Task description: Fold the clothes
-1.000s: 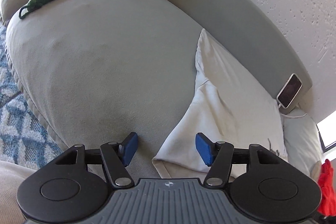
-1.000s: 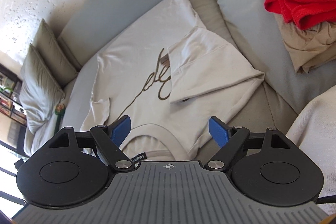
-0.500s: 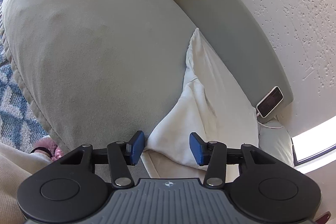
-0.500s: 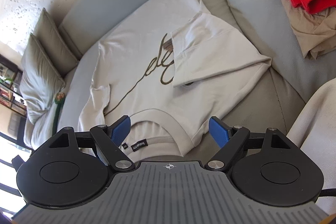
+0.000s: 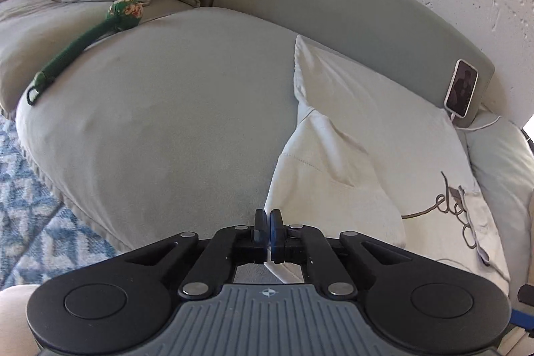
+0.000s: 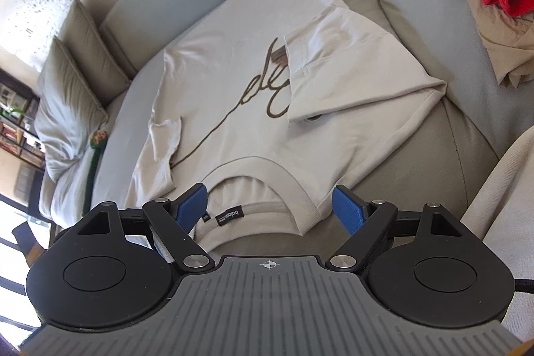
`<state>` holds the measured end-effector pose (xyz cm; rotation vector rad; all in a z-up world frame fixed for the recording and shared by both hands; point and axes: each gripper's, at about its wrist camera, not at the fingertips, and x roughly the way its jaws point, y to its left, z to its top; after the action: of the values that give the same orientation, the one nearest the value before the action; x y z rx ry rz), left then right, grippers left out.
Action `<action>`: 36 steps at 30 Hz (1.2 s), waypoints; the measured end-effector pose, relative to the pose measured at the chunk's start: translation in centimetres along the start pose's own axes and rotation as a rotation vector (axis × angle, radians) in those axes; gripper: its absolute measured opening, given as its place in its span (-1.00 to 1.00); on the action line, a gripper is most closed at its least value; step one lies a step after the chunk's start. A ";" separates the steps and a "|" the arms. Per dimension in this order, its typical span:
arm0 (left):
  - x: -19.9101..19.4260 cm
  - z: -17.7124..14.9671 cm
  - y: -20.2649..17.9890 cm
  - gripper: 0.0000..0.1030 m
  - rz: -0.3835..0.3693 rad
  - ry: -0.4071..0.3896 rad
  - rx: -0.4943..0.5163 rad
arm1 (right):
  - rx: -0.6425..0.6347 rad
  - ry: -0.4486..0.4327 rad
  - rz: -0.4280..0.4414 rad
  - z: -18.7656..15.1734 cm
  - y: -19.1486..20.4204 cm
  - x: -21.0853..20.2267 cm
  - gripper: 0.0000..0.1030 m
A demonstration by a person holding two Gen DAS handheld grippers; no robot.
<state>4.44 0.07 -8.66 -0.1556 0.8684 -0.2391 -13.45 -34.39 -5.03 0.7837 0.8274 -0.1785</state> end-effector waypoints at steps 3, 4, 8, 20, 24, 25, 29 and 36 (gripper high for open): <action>1.2 -0.2 0.0 -0.97 0.060 0.043 0.045 | -0.017 -0.009 -0.013 0.0 0.2 -0.1 0.64; 1.6 -0.4 0.0 -0.96 0.085 0.065 0.055 | -0.014 -0.007 -0.016 0.0 0.1 0.1 0.64; 1.2 -1.2 -0.2 -0.55 0.186 0.086 0.067 | -0.016 -0.006 -0.016 0.1 0.0 0.1 0.64; 1.2 -0.5 -7.0 0.08 0.208 -0.066 0.336 | -0.218 -0.180 -0.170 2.9 1.9 0.9 0.06; 3.7 -1.1 -8.2 0.06 0.203 -0.001 0.400 | -0.282 -0.187 -0.294 5.1 1.8 3.7 -0.11; 3.7 -1.4 -8.5 0.00 0.204 -0.007 0.426 | -0.286 -0.177 -0.319 5.3 1.4 4.3 -0.11; 2.4 -1.9 -8.4 -0.08 0.120 0.066 0.426 | -0.357 -0.105 -0.368 4.7 0.1 5.6 -0.06; -1.7 -1.7 -8.4 0.08 0.021 0.075 0.441 | -0.323 -0.020 -0.272 3.7 0.4 2.2 -0.05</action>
<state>0.86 -7.61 -6.52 0.2748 0.8710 -0.4125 -9.57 -36.37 -4.86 0.3643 0.9152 -0.2853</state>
